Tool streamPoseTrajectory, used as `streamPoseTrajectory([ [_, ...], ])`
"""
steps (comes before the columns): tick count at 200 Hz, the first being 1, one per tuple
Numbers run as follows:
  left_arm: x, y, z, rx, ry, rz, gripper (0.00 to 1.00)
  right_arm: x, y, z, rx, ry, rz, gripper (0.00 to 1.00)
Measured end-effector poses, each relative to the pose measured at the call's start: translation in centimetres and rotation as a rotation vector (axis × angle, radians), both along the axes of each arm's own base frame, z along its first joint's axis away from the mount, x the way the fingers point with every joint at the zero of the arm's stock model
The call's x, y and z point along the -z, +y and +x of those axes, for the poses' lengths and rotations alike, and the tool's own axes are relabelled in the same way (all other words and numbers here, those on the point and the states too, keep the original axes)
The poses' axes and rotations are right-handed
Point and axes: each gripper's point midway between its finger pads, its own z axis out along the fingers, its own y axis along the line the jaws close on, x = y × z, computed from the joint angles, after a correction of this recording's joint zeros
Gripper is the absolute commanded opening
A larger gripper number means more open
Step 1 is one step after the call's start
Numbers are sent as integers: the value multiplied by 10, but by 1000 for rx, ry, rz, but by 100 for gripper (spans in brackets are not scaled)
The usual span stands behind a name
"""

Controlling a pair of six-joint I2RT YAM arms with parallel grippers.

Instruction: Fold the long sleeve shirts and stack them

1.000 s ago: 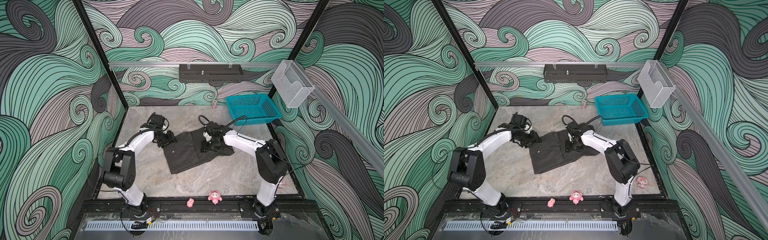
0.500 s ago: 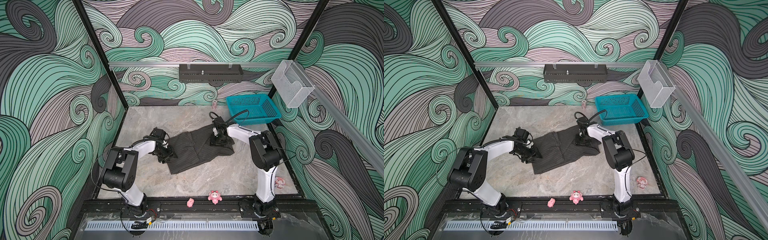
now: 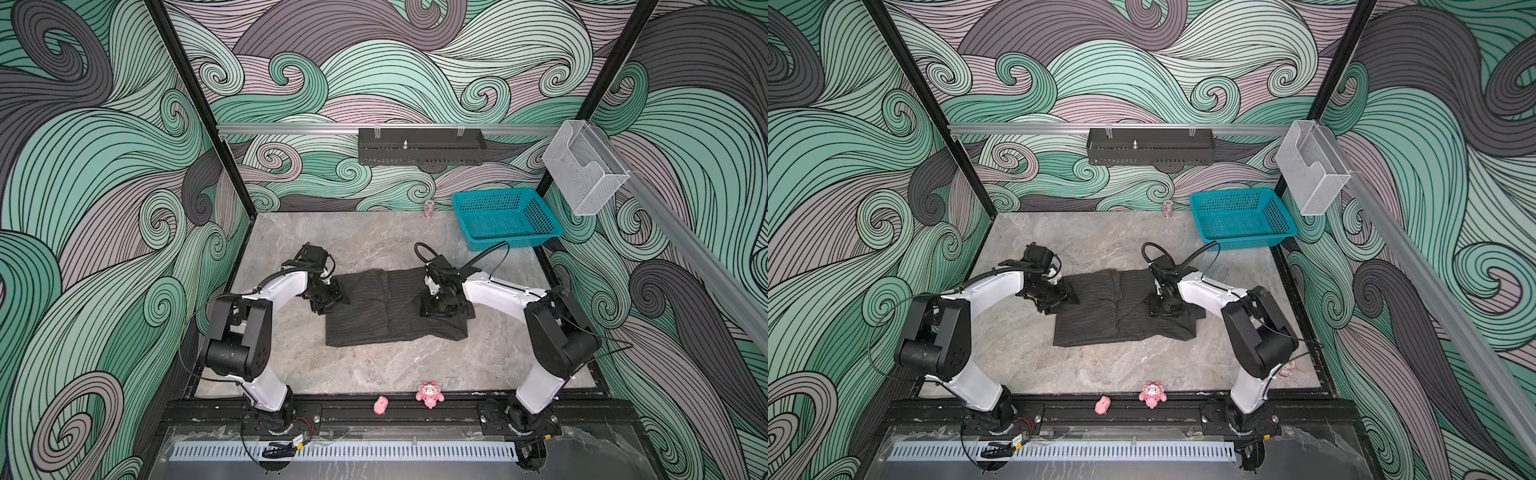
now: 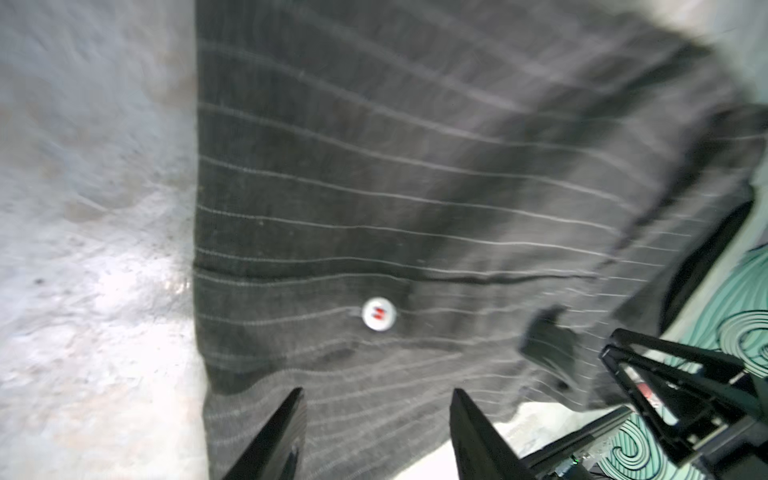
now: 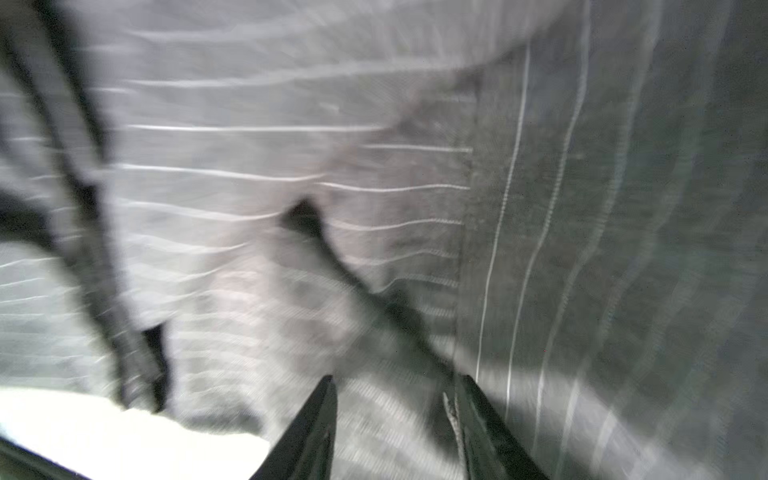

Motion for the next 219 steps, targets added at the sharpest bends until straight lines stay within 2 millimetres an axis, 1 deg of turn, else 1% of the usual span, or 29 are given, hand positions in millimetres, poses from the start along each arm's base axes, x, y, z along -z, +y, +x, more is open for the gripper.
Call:
streamPoseTrajectory([
  [19, -33, 4, 4, -15, -106, -16, 62, -37, 14, 16, 11, -90, 52, 60],
  [34, -57, 13, 6, -42, -185, -27, 62, -62, 32, 32, 16, -150, 122, 62],
  [46, -71, 23, 6, -77, -231, -31, 62, -71, 48, 41, 16, -164, 173, 62],
  [54, -76, 30, 6, -97, -248, -32, 62, -72, 58, 47, 15, -163, 201, 62],
  [68, -77, 41, 3, -134, -250, -30, 63, -61, 75, 56, 16, -140, 244, 63],
  [79, -73, 49, 0, -161, -234, -32, 63, -45, 85, 58, 18, -102, 263, 63],
  [105, -59, 67, -9, -223, -179, -46, 63, -5, 103, 56, 23, -12, 285, 63],
  [117, -54, 72, -12, -245, -158, -59, 63, 8, 111, 52, 20, 20, 297, 63],
  [128, -52, 76, -15, -262, -143, -69, 63, 16, 119, 49, 16, 39, 313, 63],
  [138, -50, 78, -16, -273, -135, -79, 63, 17, 126, 47, 10, 43, 330, 63],
  [173, -51, 81, -16, -288, -131, -111, 63, 9, 145, 43, -18, 31, 391, 64],
  [192, -50, 80, -18, -286, -125, -123, 63, 9, 150, 41, -24, 33, 404, 64],
  [219, -50, 81, -18, -292, -124, -135, 63, 9, 152, 42, -20, 34, 408, 65],
])
